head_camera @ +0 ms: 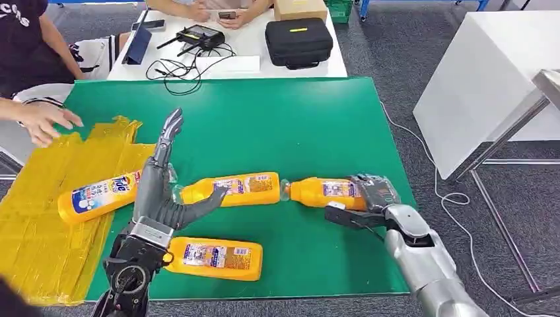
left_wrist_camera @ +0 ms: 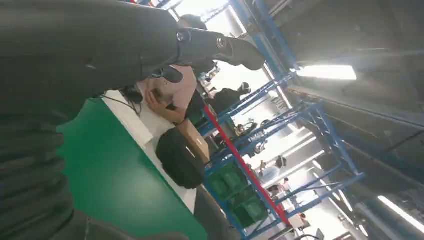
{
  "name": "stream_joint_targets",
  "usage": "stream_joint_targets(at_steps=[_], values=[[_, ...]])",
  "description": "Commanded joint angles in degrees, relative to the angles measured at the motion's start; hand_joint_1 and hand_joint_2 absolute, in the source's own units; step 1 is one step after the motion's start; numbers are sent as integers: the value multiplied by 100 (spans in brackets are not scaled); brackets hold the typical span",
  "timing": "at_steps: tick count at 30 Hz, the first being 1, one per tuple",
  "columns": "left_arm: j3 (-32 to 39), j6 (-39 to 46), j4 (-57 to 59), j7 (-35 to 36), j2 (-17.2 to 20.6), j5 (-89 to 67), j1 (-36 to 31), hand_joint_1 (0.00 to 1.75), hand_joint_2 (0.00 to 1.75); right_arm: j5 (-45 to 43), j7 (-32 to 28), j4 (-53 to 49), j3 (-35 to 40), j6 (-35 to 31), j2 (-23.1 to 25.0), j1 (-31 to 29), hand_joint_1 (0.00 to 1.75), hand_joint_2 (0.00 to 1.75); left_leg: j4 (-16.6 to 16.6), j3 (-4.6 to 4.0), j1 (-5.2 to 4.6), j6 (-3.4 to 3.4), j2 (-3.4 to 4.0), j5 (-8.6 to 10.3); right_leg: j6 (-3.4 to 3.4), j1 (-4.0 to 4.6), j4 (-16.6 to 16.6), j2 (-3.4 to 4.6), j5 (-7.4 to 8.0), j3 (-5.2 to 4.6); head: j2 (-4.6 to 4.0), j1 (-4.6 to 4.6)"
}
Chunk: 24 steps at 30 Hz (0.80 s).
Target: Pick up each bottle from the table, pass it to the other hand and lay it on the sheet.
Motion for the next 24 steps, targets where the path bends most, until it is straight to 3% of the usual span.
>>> stream_joint_targets(at_steps=[1,3,5,9,12,24], values=[[265,-28,17,58,-78,-83,147,0,175,-623,200,-1491,-1127,-789,681,454,175,175,-8,21,2,-2,6,-11,0,4,-5,-2,-9,16,0,-2],[258,-35,9,89,-94,-131,199,0,175,-1051,512,-2376,-1703,-863,1037,715,175,175,-8,21,2,-1,13,-12,1,6,-5,7,-8,12,0,2],[242,-92,101,95,-98,-91,192,0,175,-1839,248,-3185,-1991,-765,1241,1130,175,175,-6,12,-1,-1,13,-12,2,3,0,8,-8,6,0,2],[240,-156,300,29,-150,122,247,0,175,-2636,-122,-3908,-2218,-1425,1590,1578,175,175,-9,2,-2,-3,-16,-4,0,3,-2,-17,-9,3,0,2],[149,-186,498,25,-163,157,124,0,175,-2507,-102,-3927,-2091,-1976,1745,1594,175,175,-9,0,-4,-2,-14,-4,0,-1,-2,-15,-8,0,0,2],[40,-284,614,177,-194,286,-124,0,175,-2776,-224,-3622,-1571,-2241,1766,1201,175,175,-7,1,-3,-1,-4,0,0,0,-4,-7,-3,-4,0,0]])
